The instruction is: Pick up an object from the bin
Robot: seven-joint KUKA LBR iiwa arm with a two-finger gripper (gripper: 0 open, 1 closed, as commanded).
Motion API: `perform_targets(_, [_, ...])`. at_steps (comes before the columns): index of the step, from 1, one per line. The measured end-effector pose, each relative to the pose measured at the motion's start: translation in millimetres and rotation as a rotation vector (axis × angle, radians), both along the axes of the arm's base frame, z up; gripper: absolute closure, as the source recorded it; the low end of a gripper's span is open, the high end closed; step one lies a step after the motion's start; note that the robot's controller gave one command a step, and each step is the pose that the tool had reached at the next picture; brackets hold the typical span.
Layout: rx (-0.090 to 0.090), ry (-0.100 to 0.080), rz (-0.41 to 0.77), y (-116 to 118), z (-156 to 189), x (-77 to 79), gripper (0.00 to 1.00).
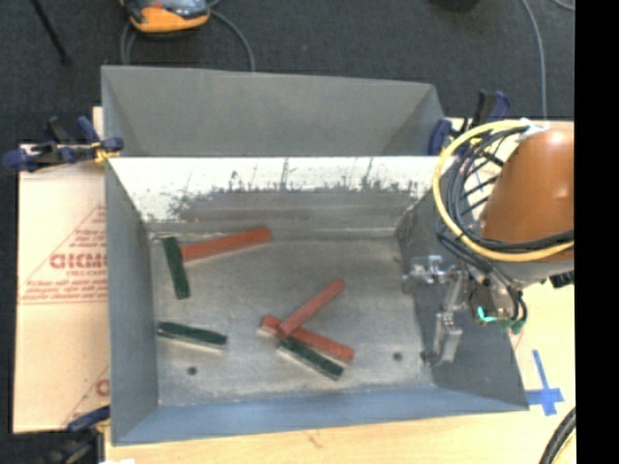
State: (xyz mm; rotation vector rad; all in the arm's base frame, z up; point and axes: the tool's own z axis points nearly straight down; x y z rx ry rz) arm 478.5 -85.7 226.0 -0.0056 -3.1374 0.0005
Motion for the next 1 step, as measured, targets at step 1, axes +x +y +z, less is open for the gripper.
perform_targets(1, [-0.001,-0.008,0.003,0.2,3.5,1.7,0.00])
